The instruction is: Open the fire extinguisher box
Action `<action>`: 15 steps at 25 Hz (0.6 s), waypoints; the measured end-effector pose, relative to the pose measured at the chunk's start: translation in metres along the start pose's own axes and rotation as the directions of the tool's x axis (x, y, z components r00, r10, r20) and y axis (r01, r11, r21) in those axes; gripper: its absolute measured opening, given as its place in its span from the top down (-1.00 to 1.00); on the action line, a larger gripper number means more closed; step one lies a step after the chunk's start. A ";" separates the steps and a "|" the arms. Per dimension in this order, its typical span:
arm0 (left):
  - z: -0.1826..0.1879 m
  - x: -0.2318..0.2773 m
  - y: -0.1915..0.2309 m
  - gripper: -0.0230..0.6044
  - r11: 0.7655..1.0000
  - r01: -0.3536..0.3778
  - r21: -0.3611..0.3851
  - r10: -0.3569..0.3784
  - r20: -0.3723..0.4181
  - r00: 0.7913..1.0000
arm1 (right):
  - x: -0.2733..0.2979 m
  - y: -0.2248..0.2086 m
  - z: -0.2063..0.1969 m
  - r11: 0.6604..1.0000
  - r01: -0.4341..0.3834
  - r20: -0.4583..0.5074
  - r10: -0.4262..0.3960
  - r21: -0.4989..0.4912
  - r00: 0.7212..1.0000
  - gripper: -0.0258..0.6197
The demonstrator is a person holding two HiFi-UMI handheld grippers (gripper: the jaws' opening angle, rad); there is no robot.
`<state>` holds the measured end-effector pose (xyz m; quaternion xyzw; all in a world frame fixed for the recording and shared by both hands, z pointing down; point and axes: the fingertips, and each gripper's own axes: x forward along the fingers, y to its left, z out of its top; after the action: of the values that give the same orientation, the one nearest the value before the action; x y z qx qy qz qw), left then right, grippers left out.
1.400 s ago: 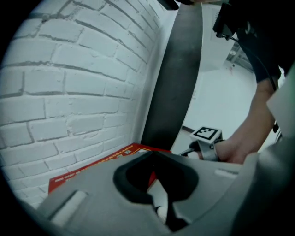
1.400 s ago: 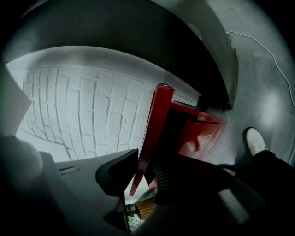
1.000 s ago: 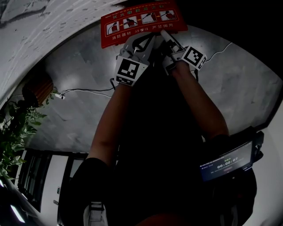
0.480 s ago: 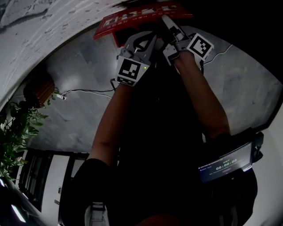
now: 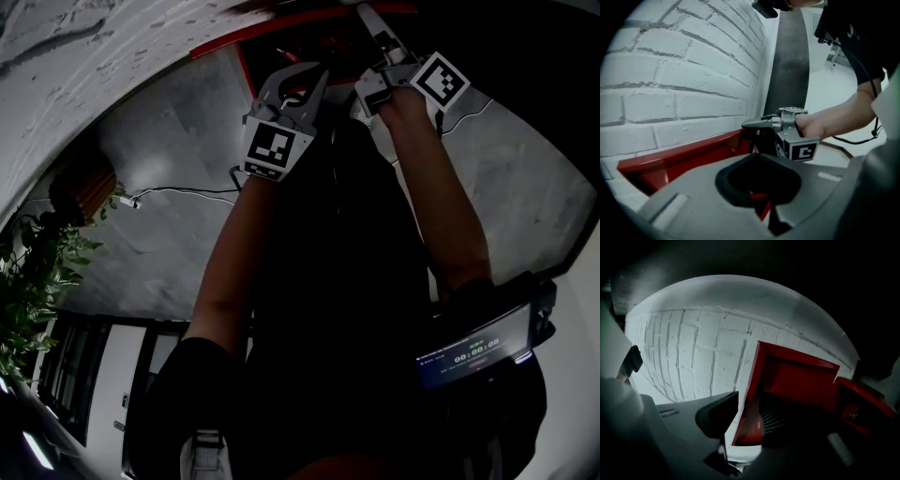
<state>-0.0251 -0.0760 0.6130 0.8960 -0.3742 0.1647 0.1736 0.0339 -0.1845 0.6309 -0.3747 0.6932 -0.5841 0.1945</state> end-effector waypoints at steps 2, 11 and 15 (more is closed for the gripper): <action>-0.001 -0.002 0.004 0.93 1.000 -0.004 -0.005 0.004 0.000 1.000 | 0.003 0.003 0.003 1.000 -0.008 0.006 0.008 -0.017 1.000 0.47; 0.008 -0.006 0.012 0.93 0.999 -0.034 -0.013 0.035 0.025 0.999 | 0.005 0.015 0.002 0.999 -0.051 0.009 0.051 0.012 0.999 0.39; 0.018 -0.016 0.014 0.93 0.998 -0.056 -0.020 0.057 0.044 0.997 | -0.011 0.042 -0.008 0.991 -0.123 -0.043 0.121 -0.059 0.992 0.62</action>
<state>-0.0429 -0.0826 0.5929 0.8868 -0.4045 0.1461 0.1692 0.0236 -0.1693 0.5908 -0.3258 0.7362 -0.5568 0.2045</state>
